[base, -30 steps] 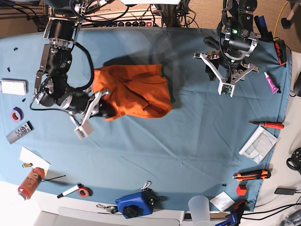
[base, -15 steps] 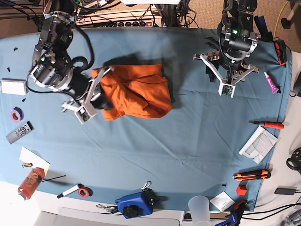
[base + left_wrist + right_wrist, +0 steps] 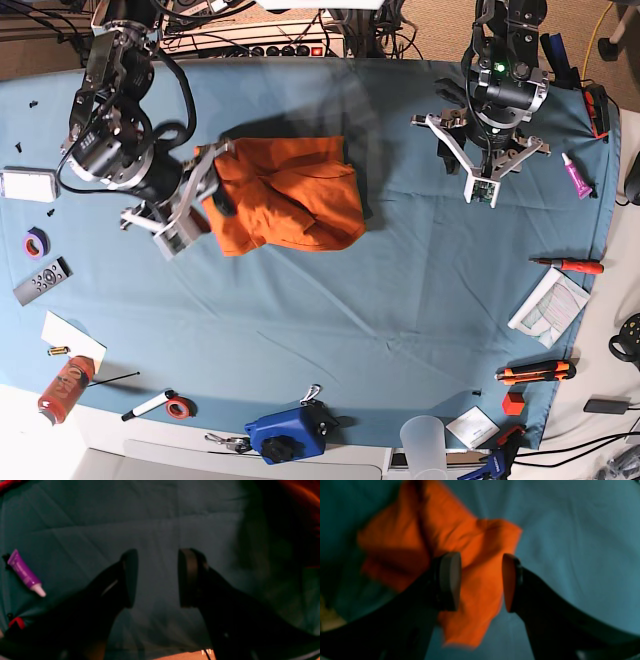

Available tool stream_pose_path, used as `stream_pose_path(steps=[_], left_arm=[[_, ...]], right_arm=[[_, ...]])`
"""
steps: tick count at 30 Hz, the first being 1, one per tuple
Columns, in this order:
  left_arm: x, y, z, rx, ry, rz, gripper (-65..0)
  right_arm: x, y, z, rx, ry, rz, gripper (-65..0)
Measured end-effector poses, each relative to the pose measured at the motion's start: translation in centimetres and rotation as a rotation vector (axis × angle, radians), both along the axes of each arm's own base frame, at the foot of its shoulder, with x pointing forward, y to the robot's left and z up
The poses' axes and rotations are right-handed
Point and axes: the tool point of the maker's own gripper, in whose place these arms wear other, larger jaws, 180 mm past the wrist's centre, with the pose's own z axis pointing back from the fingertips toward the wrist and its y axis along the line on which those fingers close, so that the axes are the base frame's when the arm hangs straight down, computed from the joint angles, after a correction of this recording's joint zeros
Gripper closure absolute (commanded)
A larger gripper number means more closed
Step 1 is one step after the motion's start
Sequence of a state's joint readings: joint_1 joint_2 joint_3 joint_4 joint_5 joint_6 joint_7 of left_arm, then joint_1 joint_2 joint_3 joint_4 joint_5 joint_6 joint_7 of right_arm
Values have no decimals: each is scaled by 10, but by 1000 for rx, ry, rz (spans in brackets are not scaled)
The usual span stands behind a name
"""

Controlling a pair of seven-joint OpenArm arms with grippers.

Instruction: Layout the t-shirt on the table in an organized manner, then fold the t-shirt properly

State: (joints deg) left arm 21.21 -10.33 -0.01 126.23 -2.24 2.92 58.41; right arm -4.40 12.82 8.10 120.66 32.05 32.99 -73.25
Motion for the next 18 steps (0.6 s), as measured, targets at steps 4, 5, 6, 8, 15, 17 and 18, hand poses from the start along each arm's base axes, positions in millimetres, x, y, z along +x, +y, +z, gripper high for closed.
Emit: stream_pose_path(steps=[4, 5, 6, 8, 15, 17, 18], left_arm=[[0, 0, 0, 1, -1, 0, -245], [0, 0, 0, 1, -2, 0, -244], [1, 0, 1, 1, -5, 0, -244], [1, -1, 1, -1, -7, -2, -244], [1, -1, 1, -5, -6, -2, -244], [1, -1, 1, -4, -6, -2, -244], [1, -1, 1, -4, -6, -2, -244]], right_arm=[[45, -40, -4, 0, -56, -234, -264], [51, -45, -15, 8, -11, -251, -264], [55, -45, -24, 36, 26, -253, -264], [63, -40, -36, 90, 72, -236, -264], [73, -37, -63, 161, 189, -214, -264], [65, -34, -76, 178, 242, -209, -264], [61, -33, -82, 182, 268, -210, -264]])
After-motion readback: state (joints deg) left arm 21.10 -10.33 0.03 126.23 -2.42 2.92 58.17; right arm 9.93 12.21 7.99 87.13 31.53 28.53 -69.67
